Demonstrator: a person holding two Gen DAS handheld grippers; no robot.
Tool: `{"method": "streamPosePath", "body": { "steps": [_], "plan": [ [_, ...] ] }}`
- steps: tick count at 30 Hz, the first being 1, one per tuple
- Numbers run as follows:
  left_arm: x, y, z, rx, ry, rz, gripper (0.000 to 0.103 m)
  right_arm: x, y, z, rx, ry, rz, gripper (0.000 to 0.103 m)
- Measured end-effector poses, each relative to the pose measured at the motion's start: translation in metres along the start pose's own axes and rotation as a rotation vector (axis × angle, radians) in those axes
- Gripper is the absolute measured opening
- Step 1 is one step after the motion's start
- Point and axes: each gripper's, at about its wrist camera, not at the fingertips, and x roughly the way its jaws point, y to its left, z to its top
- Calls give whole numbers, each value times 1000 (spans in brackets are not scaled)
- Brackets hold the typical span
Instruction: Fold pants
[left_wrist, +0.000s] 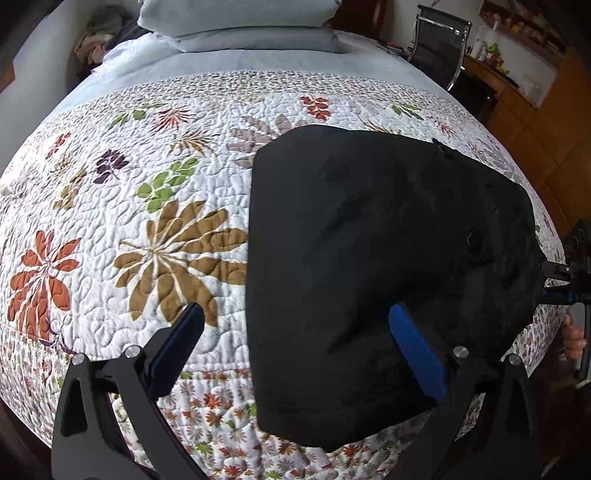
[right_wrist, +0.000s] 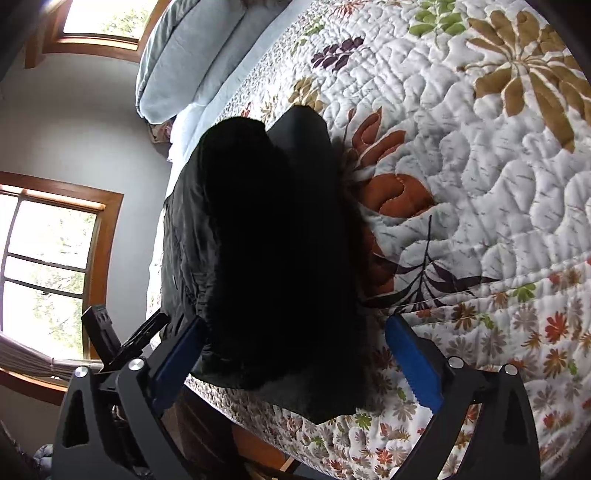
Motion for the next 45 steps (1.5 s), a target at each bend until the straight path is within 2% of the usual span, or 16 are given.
{"method": "streamPosePath", "body": {
  "steps": [10,12,15,22,29,38,45],
  "plan": [
    [13,-14,2,10,21,-49,100,30,17,4,-54,54,22,99],
    [16,-14,3,5,24,-60,100,37,23,5,-71,71,44,91],
    [22,-12,6,-7,32,-74,100,49,33,8,-102,78,14,85],
    [29,-4,11,-26,21,-108,100,56,42,12,-112,59,20,68],
    [37,3,17,-35,7,-150,99,57,54,14,-130,40,24,58],
    [46,16,35,-55,-8,-121,99,70,57,26,-113,27,56,55],
    [60,36,63,-93,-20,-90,99,95,70,54,-115,24,81,54]
  ]
}}
